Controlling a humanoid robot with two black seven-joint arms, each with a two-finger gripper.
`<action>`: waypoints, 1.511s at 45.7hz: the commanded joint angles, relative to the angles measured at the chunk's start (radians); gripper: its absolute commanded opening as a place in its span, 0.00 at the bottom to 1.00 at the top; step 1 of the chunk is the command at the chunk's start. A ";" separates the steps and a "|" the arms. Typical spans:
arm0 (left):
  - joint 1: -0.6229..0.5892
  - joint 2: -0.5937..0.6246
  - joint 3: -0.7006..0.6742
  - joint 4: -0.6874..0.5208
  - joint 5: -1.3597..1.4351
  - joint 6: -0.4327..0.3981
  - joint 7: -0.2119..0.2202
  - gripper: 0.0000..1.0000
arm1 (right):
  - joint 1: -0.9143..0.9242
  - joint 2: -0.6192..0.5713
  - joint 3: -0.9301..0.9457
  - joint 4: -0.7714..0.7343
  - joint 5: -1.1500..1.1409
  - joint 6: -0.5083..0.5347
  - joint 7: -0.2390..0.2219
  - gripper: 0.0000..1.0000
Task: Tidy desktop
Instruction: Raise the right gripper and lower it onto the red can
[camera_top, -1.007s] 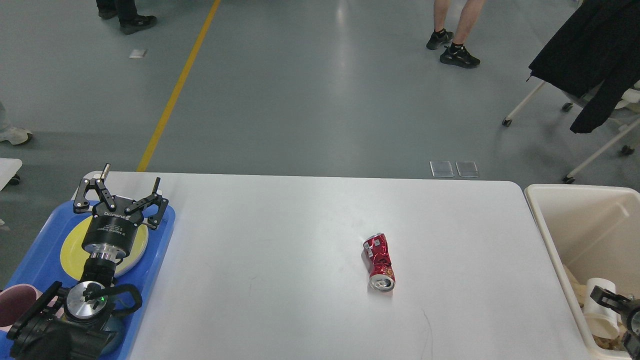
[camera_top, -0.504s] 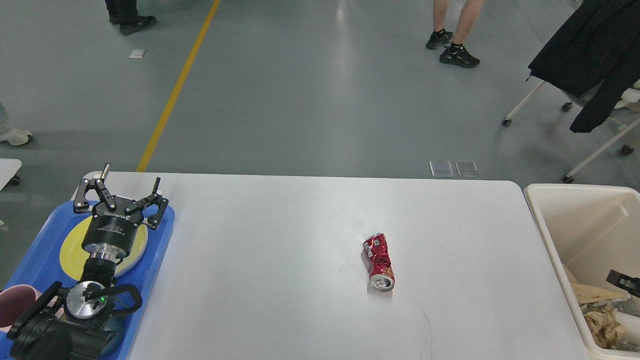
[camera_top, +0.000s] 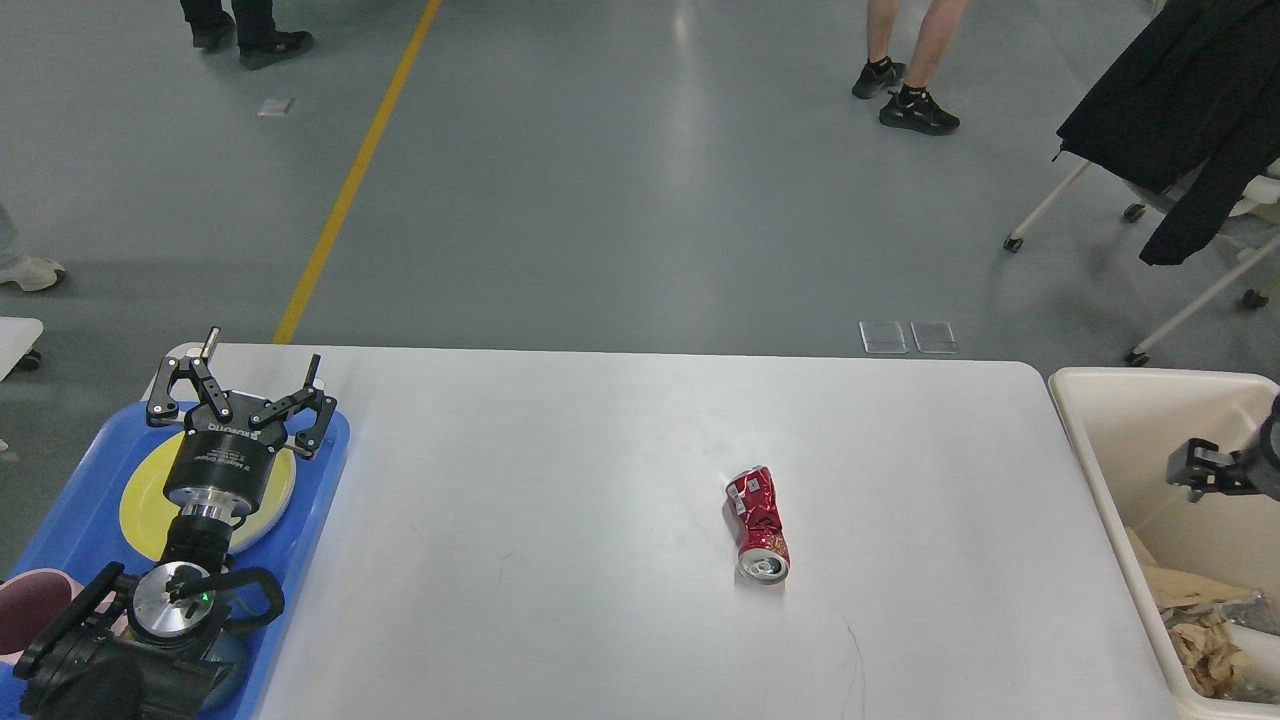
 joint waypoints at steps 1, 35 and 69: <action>0.001 0.000 0.000 0.001 0.000 0.000 0.000 0.97 | 0.209 0.037 -0.036 0.134 0.004 0.132 -0.003 1.00; 0.001 0.000 0.000 0.001 0.000 0.004 0.000 0.97 | 0.810 0.410 -0.096 0.627 0.215 0.197 0.152 1.00; 0.001 0.000 0.000 -0.001 0.000 0.000 0.000 0.97 | 0.099 0.578 0.194 0.167 0.199 -0.115 0.141 1.00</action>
